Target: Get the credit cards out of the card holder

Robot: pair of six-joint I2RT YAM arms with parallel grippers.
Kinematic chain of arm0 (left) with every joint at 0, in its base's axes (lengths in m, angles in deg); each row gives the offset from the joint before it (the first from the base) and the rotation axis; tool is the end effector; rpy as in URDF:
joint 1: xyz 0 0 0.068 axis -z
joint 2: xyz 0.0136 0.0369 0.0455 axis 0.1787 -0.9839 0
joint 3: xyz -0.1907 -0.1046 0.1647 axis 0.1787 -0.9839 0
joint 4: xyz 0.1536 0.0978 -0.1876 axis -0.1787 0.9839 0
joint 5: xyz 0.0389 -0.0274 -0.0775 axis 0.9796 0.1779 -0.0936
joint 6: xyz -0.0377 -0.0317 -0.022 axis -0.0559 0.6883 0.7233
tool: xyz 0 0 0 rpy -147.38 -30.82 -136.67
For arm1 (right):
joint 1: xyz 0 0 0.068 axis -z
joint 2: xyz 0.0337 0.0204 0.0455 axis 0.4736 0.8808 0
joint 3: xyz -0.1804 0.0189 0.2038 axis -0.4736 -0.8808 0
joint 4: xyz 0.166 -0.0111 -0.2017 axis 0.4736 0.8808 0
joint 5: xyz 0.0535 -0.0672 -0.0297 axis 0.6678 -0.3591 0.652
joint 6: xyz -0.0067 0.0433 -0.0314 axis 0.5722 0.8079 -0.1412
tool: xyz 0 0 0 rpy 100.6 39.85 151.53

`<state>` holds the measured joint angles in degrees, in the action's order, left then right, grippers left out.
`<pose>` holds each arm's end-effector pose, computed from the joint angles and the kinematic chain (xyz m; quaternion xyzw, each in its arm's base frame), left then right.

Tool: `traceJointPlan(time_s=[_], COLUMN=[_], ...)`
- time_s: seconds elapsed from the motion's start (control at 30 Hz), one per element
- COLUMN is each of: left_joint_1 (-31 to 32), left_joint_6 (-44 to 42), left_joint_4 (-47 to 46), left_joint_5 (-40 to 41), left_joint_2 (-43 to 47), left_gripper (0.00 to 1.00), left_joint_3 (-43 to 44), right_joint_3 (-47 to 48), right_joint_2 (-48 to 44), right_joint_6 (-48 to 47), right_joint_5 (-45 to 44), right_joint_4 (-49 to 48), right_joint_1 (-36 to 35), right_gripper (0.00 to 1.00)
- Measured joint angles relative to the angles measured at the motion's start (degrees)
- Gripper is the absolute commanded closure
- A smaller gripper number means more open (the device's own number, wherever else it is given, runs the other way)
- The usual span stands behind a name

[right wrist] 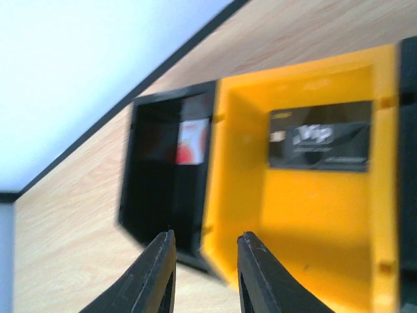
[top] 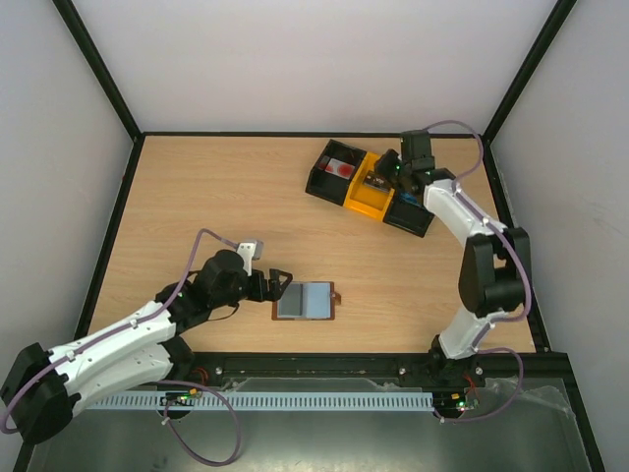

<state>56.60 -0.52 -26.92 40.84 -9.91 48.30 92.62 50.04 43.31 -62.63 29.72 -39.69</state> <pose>0.1291 -0.1375 0.2140 0.0618 0.8639 -0.3545 0.3524 0.3933 0.0900 0.2628 0.1865 0.8660 0.3221 0.3341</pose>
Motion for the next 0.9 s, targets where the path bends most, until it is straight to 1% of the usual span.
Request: traceJointPlan(time_s=[0.13, 0.3, 0.47, 0.57, 0.7, 0.9], left_joint_1=[-3.37, -8.20, -9.27, -9.27, -9.27, -9.27], left_joint_6=[0.59, 3.54, 6.10, 6.93, 8.41, 11.32], left_joint_4=[-2.43, -6.34, -10.75, -13.16, -16.02, -20.76], left_joint_5=[-7.08, -15.69, -20.15, -21.88, -22.08, -22.08], left_joint_2=[-0.04, -1.68, -3.82, -4.90, -5.05, -6.21], left_gripper=[0.00, 0.00, 0.00, 0.00, 0.00, 0.00], left_joint_3=[-1.86, -5.31, -7.50, -7.87, -8.81, -12.02], right_joint_3=[-3.91, -12.11, -19.32, -23.26, -28.76, -35.12], right_joint_2=[-6.95, -12.81, -15.91, -18.29, -21.68, -23.58], right_joint_6=[0.81, 2.73, 4.39, 5.44, 6.88, 9.14], right_joint_5=[-0.11, -0.09, -0.35, -0.28, -0.09, -0.55], right_joint_4=[-1.01, -2.71, -3.26, -4.15, -6.75, -10.23], right_joint_1=[-4.63, -11.52, -17.46, -21.51, -26.32, -32.57], right_gripper=[0.73, 0.73, 0.73, 0.73, 0.73, 0.73])
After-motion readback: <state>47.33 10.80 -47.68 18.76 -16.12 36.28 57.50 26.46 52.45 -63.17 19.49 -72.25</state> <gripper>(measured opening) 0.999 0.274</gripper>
